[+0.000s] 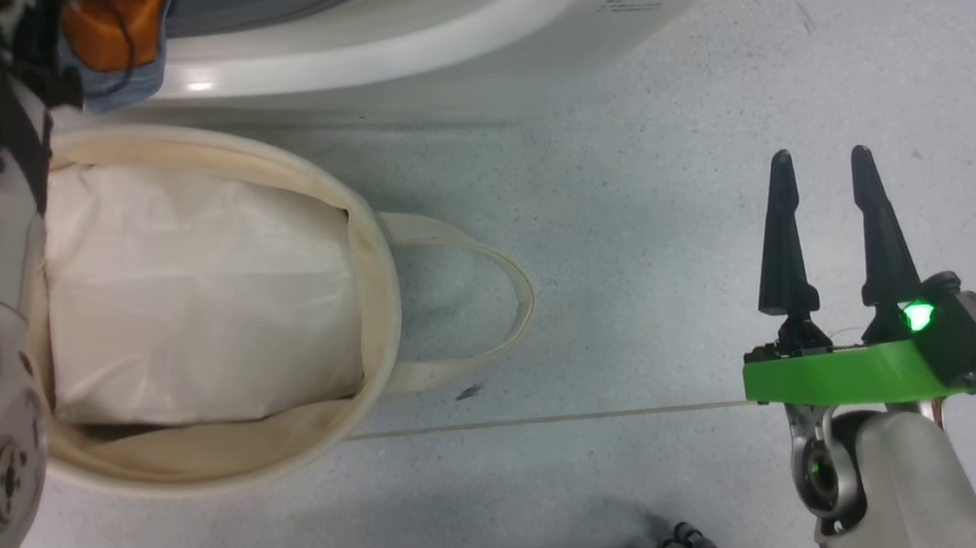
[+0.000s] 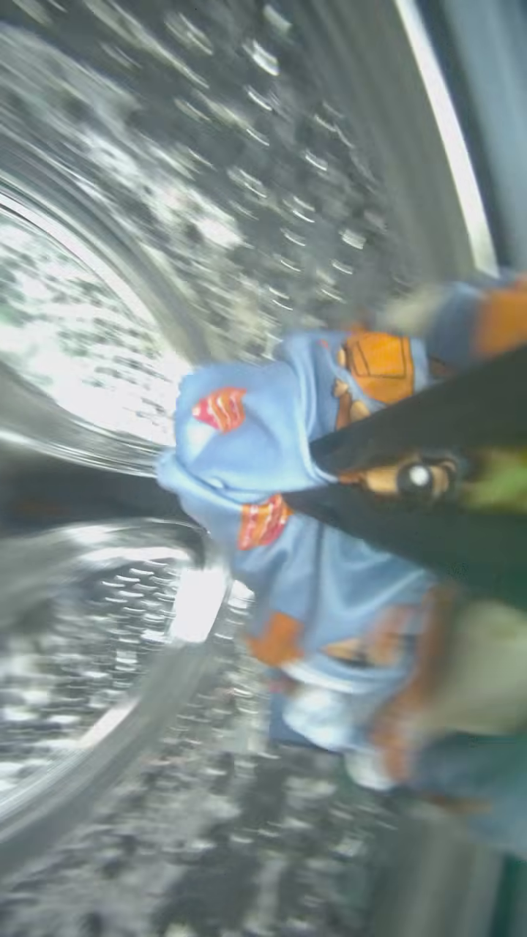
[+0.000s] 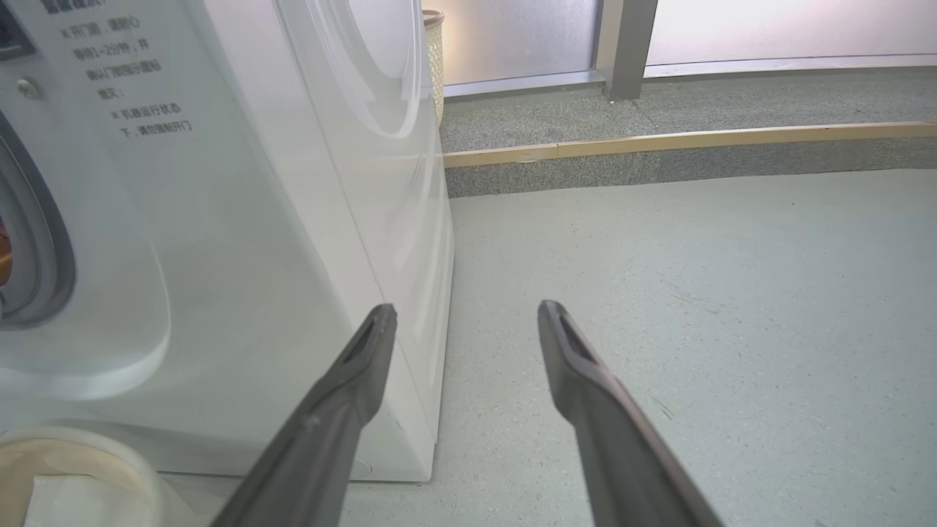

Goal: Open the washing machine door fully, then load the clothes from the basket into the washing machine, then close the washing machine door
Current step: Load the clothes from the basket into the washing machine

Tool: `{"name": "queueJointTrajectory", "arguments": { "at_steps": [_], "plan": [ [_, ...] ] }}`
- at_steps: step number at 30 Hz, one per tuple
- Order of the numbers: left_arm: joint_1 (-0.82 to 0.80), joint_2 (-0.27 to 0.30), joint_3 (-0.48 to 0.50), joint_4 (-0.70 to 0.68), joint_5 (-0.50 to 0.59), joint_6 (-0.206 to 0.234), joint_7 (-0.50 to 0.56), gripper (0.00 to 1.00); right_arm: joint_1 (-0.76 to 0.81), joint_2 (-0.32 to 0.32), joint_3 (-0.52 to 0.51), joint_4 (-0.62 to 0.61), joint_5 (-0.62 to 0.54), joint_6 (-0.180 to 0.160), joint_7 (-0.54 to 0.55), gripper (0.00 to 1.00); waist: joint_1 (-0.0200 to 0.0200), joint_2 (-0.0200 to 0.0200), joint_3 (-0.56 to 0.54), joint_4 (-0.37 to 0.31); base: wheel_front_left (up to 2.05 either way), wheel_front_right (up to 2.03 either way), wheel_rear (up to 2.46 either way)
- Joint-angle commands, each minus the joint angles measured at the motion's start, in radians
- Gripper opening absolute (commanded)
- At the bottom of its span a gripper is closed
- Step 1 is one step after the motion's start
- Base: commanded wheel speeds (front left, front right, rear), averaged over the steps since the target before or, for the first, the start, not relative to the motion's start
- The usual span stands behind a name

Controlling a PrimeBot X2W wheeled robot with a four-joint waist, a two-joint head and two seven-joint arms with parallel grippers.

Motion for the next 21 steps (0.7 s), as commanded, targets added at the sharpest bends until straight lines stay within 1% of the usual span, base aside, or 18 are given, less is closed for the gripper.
{"name": "queueJointTrajectory", "arguments": {
  "at_steps": [1,4,8,9,11,13,17,20,21],
  "plan": [
    [-0.046,0.046,-0.01,0.007,0.023,0.016,0.006,1.0,0.021,-0.001,0.019,-0.023,-0.006,0.0,-0.012,1.0,0.0001,0.0,-0.004,-0.001,0.0,0.0,0.0],
    [-0.081,0.047,-0.038,0.113,0.049,0.05,0.054,1.0,0.021,-0.002,0.021,-0.019,-0.005,0.0,-0.012,1.0,0.0001,0.0,-0.011,-0.003,0.0,0.0,0.0],
    [-0.1,0.046,-0.072,0.178,0.077,0.082,0.16,1.0,0.017,0.0,0.036,-0.012,-0.002,0.0,-0.012,1.0,0.0001,0.0,-0.026,-0.008,0.0,0.0,0.0],
    [-0.102,0.044,-0.077,0.184,0.079,0.083,0.181,1.0,0.015,0.0,0.039,-0.011,-0.001,0.0,-0.012,1.0,0.0001,0.0,-0.029,-0.009,0.0,0.0,0.0],
    [-0.1,0.04,-0.083,0.19,0.078,0.077,0.187,1.0,0.013,0.001,0.041,-0.008,0.001,0.0,-0.012,1.0,0.0001,0.0,-0.037,-0.01,0.0,0.0,0.0],
    [-0.091,0.04,-0.092,0.193,0.08,0.073,0.172,1.0,0.013,0.0,0.041,-0.002,0.003,0.0,-0.012,1.0,0.0001,0.0,-0.05,-0.009,0.0,0.0,0.0],
    [-0.063,0.03,-0.099,0.191,0.076,0.065,0.056,1.0,0.011,-0.001,0.043,0.01,0.01,0.0,-0.012,1.0,0.0001,0.0,-0.085,0.002,0.0,0.0,0.0],
    [-0.013,0.02,-0.099,0.192,0.066,0.056,0.0,1.0,0.009,-0.001,0.051,0.026,0.018,0.0,-0.012,1.0,0.0001,0.0,-0.124,0.015,0.0,0.0,0.0],
    [0.032,0.013,-0.108,0.178,0.071,0.059,-0.022,1.0,0.008,-0.004,0.056,0.039,0.025,0.0,-0.012,1.0,0.0001,0.0,-0.153,0.028,0.0,0.0,0.0]
  ]
}}
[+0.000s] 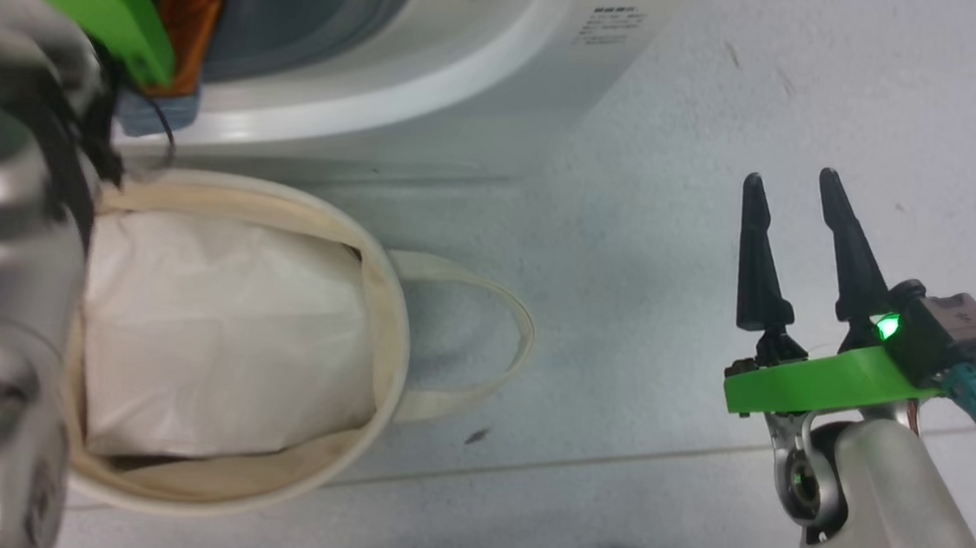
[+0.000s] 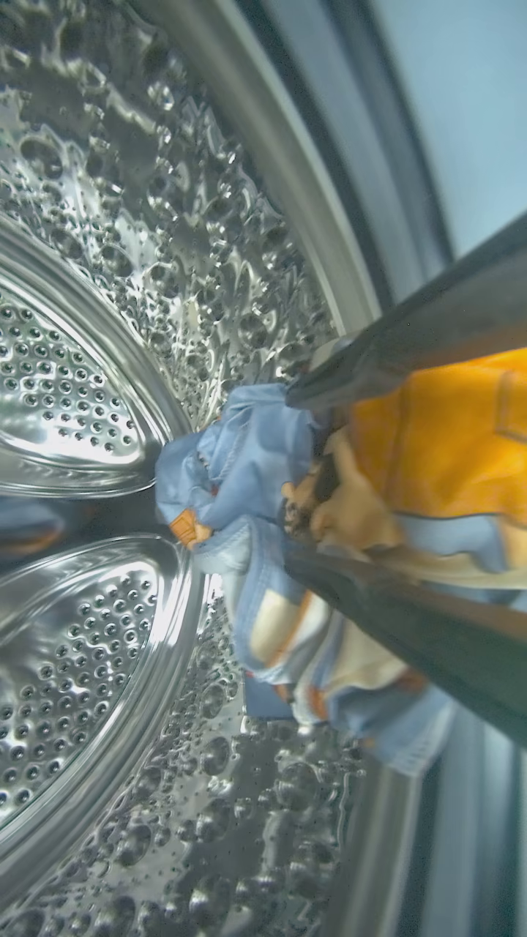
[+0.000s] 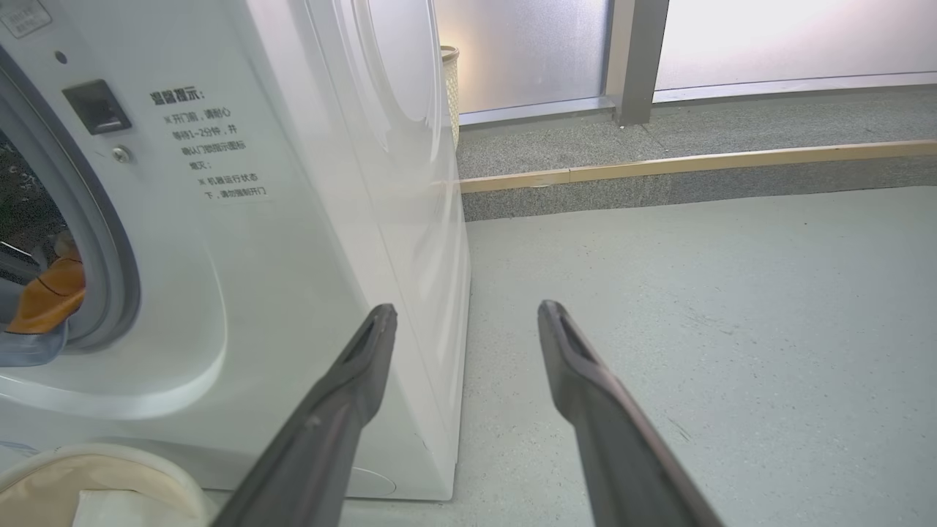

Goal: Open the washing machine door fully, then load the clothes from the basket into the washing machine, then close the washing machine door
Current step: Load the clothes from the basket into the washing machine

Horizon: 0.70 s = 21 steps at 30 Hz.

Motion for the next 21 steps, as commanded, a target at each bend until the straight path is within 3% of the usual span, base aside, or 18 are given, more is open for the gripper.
{"name": "queueJointTrajectory", "arguments": {
  "at_steps": [1,15,21],
  "plan": [
    [0.041,0.029,-0.008,-0.044,0.01,0.002,-0.015,1.0,0.007,-0.005,0.027,-0.016,0.007,0.0,-0.012,1.0,0.0001,0.0,-0.047,0.025,0.0,0.0,0.0],
    [0.542,-0.023,0.027,-0.483,-0.036,-0.049,-0.019,1.0,0.048,-0.03,0.065,0.066,0.051,0.0,-0.012,1.0,0.0001,0.0,-0.292,0.132,0.0,0.0,0.0],
    [0.768,-0.026,-0.016,-0.633,0.006,-0.061,-0.019,1.0,0.088,-0.056,0.091,0.096,0.065,0.0,-0.012,1.0,0.0001,0.0,-0.391,0.175,0.0,0.0,0.0]
  ]
}}
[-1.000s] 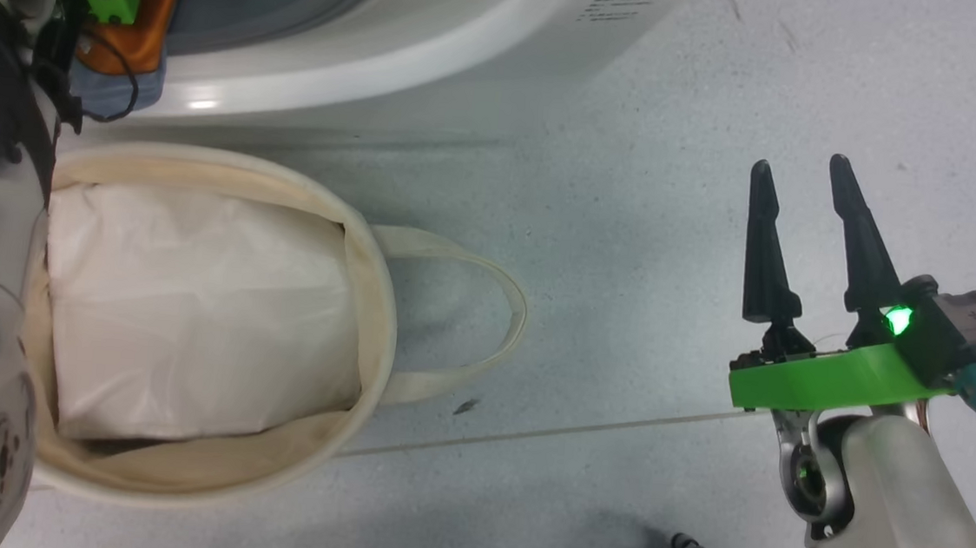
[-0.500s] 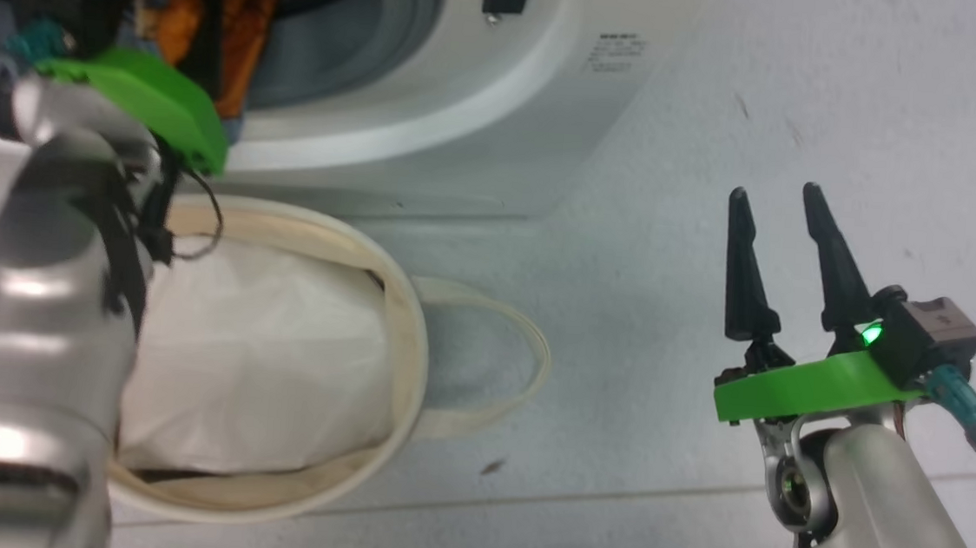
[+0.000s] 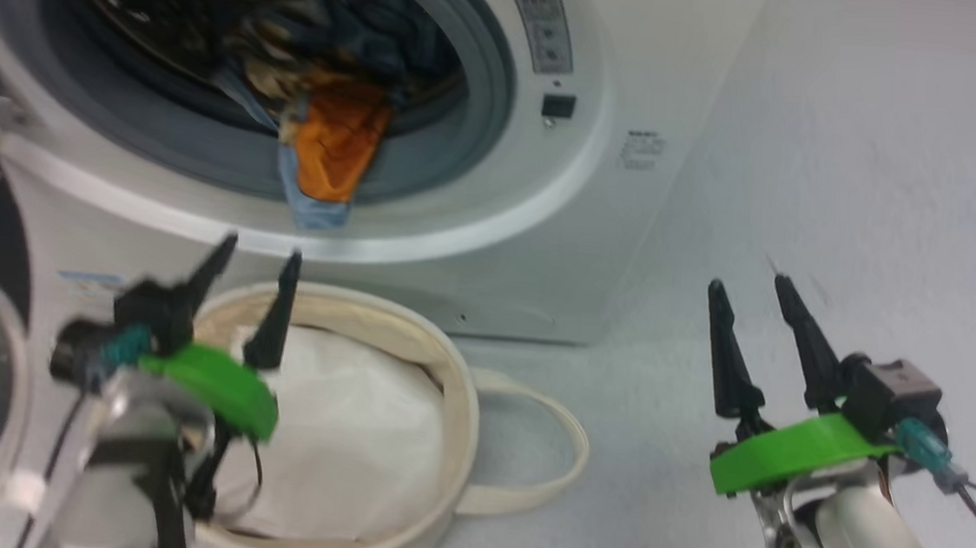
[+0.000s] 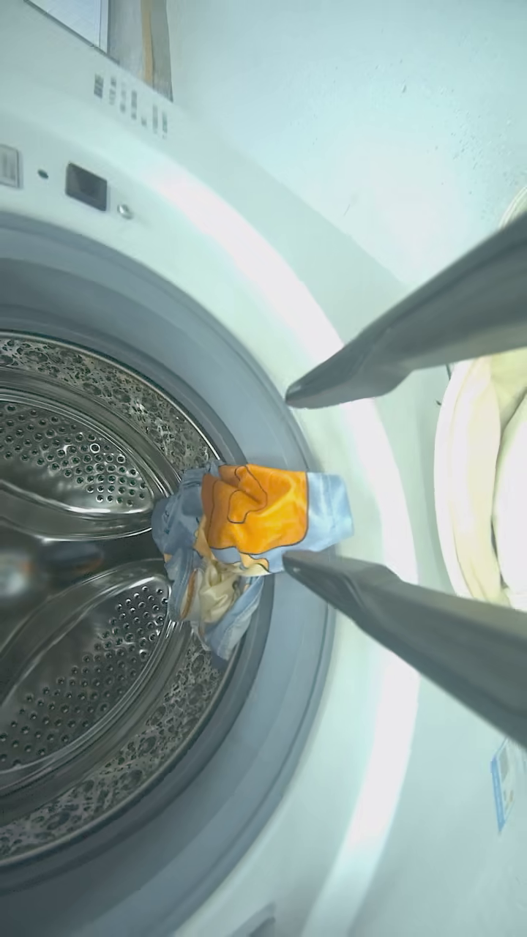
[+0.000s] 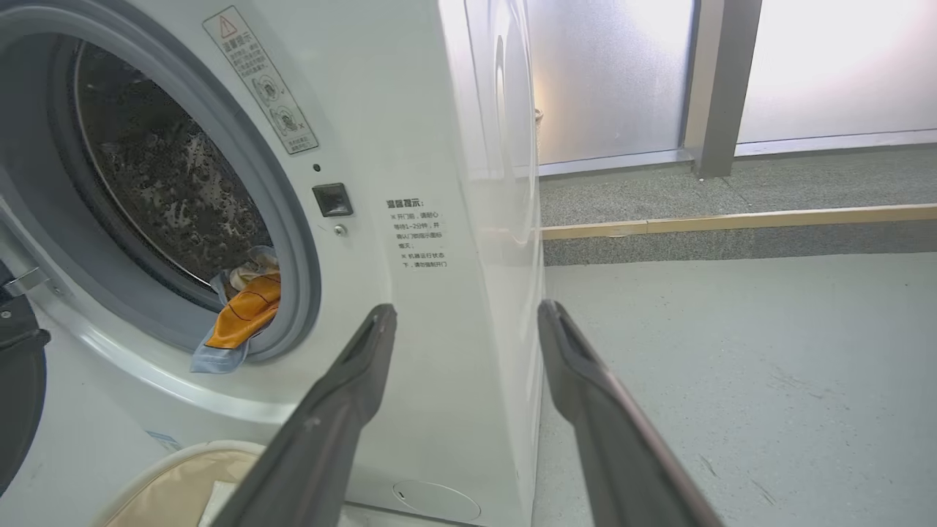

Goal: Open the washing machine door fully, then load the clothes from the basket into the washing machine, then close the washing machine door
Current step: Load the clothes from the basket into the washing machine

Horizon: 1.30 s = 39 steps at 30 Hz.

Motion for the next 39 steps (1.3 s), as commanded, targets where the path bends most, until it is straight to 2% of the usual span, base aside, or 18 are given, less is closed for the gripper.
{"name": "queueJointTrajectory", "arguments": {
  "at_steps": [1,11,39],
  "plan": [
    [0.002,0.023,0.031,-0.04,0.001,-0.001,-0.012,1.0,0.006,-0.013,0.016,-0.024,0.007,0.0,-0.012,1.0,0.0002,-0.0001,-0.052,0.042,0.0,0.0,0.0],
    [0.197,0.012,0.104,-0.212,-0.035,-0.004,-0.012,1.0,0.04,-0.018,-0.008,-0.036,0.015,0.0,-0.012,1.0,0.0002,-0.0001,-0.092,0.073,0.0,0.0,0.0],
    [0.23,-0.018,0.17,-0.237,-0.036,-0.012,-0.012,1.0,0.038,-0.003,0.008,-0.04,0.017,0.0,-0.012,1.0,0.0002,-0.0001,-0.096,0.047,0.0,0.0,0.0]
  ]
}}
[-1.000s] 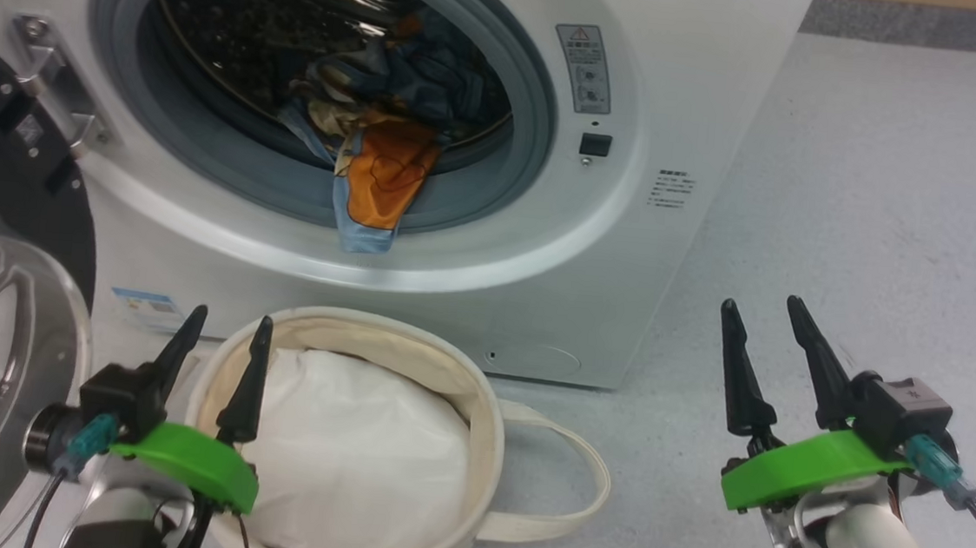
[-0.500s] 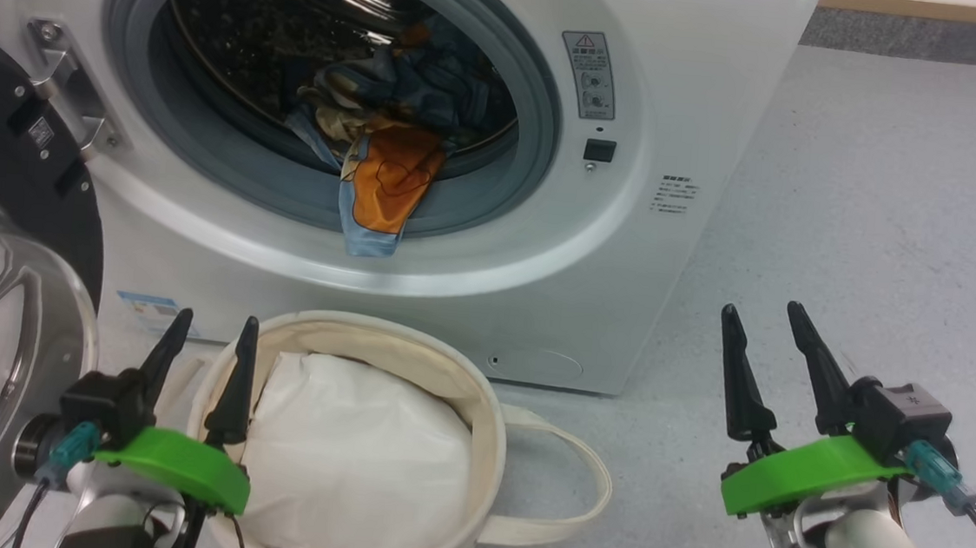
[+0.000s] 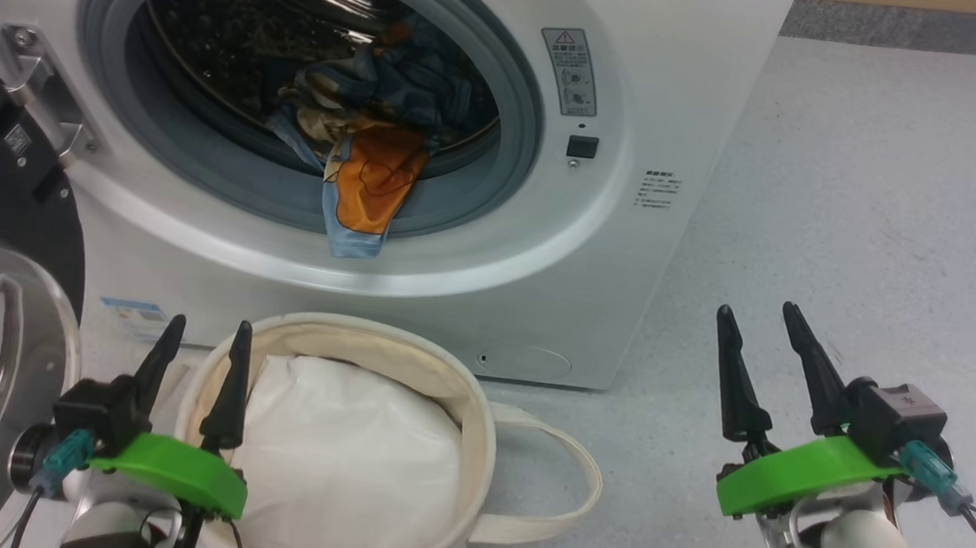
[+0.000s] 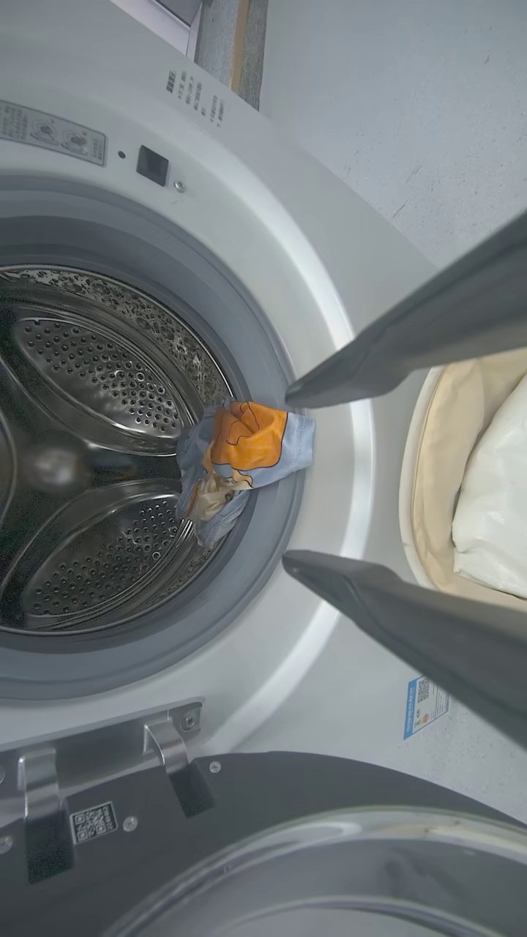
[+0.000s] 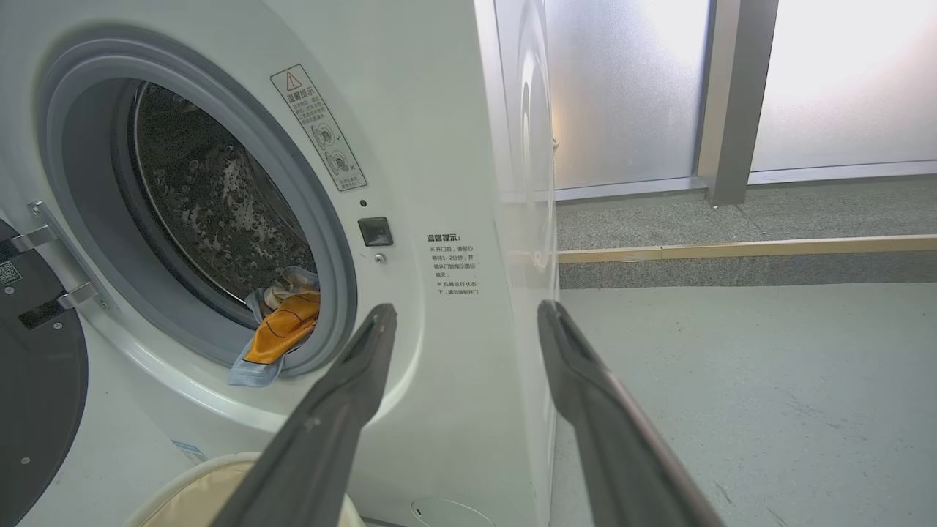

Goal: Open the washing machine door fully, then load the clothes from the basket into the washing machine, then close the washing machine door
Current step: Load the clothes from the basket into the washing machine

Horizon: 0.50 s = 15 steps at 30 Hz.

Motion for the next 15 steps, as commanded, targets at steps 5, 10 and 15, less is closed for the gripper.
{"name": "queueJointTrajectory", "arguments": {
  "at_steps": [5,10,15],
  "plan": [
    [-0.036,0.006,0.04,-0.024,0.0,-0.004,-0.012,1.0,-0.012,0.007,0.024,-0.038,0.007,0.0,-0.012,1.0,0.0,-0.0001,0.009,-0.014,0.0,0.0,0.0],
    [-0.099,0.002,0.01,0.045,0.014,-0.005,-0.012,1.0,-0.018,0.013,0.032,-0.043,0.008,0.0,-0.012,1.0,0.0,-0.0001,0.03,-0.039,0.0,0.0,0.0],
    [-0.218,0.01,-0.019,0.16,0.032,-0.006,-0.012,1.0,-0.031,0.017,0.031,-0.049,0.003,0.0,-0.012,1.0,0.0,-0.0001,0.072,-0.07,0.0,0.0,0.0]
  ]
}}
